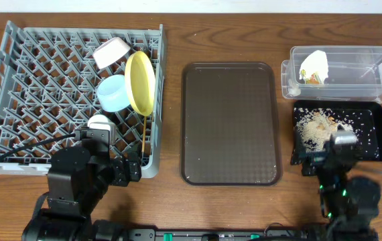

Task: Sort waste into correct bins and load items into the dishwasher rack

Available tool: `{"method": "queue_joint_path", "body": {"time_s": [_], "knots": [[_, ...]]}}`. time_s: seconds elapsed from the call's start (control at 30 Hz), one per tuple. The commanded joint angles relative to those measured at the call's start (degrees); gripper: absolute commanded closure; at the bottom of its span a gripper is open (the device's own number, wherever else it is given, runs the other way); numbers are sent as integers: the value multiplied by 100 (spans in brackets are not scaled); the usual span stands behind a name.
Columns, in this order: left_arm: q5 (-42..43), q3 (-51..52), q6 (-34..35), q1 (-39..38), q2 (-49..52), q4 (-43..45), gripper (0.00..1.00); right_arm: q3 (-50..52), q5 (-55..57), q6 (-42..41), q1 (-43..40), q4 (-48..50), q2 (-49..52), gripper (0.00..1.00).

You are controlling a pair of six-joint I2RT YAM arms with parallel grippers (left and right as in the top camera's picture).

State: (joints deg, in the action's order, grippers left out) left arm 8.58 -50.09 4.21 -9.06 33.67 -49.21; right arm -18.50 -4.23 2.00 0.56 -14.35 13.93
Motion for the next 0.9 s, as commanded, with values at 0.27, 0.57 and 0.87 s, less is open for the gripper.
{"method": "queue_joint_path", "body": {"time_s": [0.27,0.57,0.87], "knots": [[-68,17,-55,0,-7,0,6,1816,210,490,28,1725,-1366,1],[-68,17,-55,0,-7,0,6,1818,699,-2,11,1036,-1342,1],[-68,17,-55,0,-7,0,6,1818,699,-2,11,1029,-1322,1]]}}
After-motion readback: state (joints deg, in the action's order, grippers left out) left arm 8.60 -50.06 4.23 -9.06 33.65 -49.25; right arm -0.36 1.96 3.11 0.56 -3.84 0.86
